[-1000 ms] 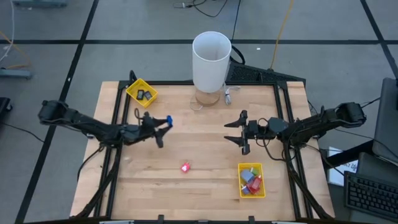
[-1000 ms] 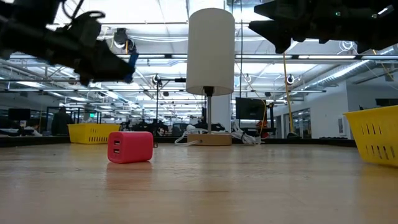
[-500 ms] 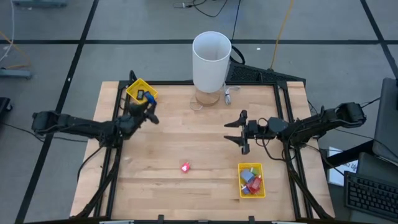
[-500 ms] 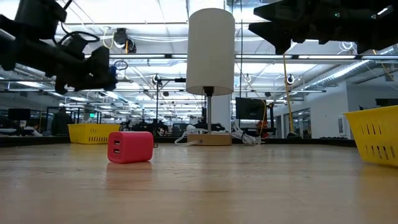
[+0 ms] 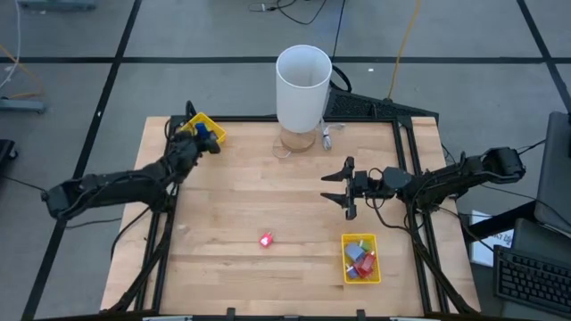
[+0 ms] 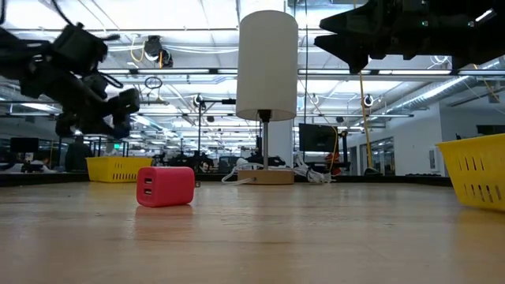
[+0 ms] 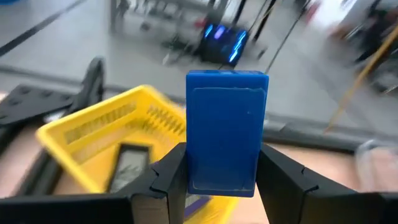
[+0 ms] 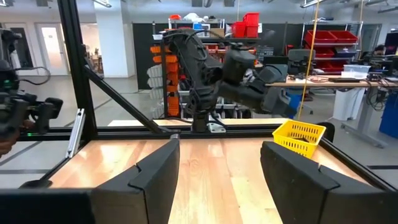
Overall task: Pick & Place Office items
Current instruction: Put the blue digital timer into the top yellow bin, then put the pink charger adapter into the bottom yellow bin
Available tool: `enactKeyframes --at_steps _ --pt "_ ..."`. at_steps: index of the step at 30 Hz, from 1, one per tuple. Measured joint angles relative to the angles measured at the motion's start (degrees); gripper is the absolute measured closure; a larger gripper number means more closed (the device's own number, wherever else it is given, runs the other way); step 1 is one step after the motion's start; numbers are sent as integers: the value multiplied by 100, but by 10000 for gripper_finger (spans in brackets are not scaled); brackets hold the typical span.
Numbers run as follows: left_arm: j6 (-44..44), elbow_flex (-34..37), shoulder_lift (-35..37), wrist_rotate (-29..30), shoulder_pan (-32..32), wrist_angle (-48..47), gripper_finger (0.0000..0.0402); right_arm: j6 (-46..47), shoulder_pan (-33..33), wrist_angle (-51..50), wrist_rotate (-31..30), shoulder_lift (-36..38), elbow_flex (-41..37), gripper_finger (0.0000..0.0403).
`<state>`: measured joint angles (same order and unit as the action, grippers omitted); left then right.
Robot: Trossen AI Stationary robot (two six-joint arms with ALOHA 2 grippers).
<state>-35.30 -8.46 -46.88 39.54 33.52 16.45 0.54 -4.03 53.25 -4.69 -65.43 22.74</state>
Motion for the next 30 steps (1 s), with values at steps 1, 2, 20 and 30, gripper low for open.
enactKeyframes --at_steps 1,2,20,30 --pt "-55 -146 -25 -144 175 -402 248 -4 0 0 0 0 0 189" --pt "-100 -300 -55 -268 334 -815 248 -8 0 0 0 0 0 188" --pt "-145 -1249 -1378 -1611 1486 -2309 223 45 -2 -2 0 0 0 189" --pt "-38 -1249 -1494 -1610 1488 -1940 181 47 -2 -28 15 0 0 191"
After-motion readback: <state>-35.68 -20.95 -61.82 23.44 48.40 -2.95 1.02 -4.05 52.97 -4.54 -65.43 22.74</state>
